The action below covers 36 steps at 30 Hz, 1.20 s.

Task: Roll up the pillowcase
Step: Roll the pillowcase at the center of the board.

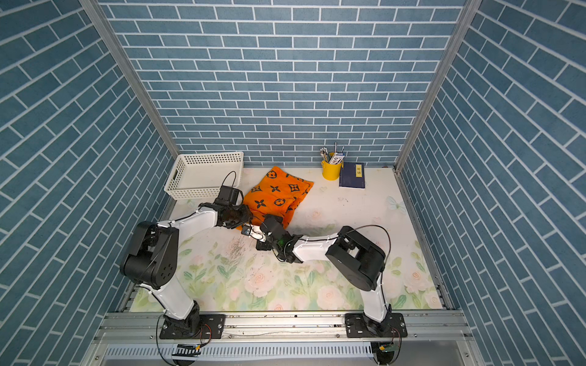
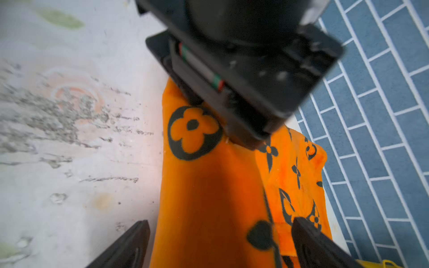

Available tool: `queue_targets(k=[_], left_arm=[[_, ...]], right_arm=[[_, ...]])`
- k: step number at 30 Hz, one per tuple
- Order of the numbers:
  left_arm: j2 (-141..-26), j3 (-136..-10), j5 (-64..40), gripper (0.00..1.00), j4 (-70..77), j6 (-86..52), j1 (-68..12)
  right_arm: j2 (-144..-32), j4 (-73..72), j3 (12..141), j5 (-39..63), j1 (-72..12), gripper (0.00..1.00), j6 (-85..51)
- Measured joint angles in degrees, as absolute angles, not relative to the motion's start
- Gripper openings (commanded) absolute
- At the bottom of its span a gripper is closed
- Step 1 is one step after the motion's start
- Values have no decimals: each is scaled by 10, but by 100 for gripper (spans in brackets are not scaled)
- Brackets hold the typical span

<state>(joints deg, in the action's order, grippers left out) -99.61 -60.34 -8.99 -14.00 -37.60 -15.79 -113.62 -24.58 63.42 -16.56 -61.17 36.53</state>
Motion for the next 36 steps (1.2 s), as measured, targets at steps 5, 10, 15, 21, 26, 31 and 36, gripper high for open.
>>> queue_targets(k=[5, 10, 15, 21, 26, 31, 36], left_arm=[[-997, -604, -90, 59, -140, -376, -158], [-997, -604, -88, 59, -140, -376, -158], [-996, -613, -88, 69, -152, -372, -158], [-965, -639, -86, 80, -189, -371, -149], [-896, -662, -86, 82, -209, -364, -109], [-844, -662, -87, 81, -224, -353, -77], [-827, -629, -107, 76, -215, -348, -79]], right_arm=[[-1181, -248, 662, -189, -618, 86, 415], [-1200, -218, 704, -192, -618, 35, 434], [-1201, -164, 727, -167, -616, 9, 407], [-1197, -86, 761, -88, -597, 5, 344], [-1178, -39, 764, 23, -576, 5, 272], [-1172, -13, 771, 166, -535, 8, 190], [-1199, 5, 809, 316, -469, 12, 100]])
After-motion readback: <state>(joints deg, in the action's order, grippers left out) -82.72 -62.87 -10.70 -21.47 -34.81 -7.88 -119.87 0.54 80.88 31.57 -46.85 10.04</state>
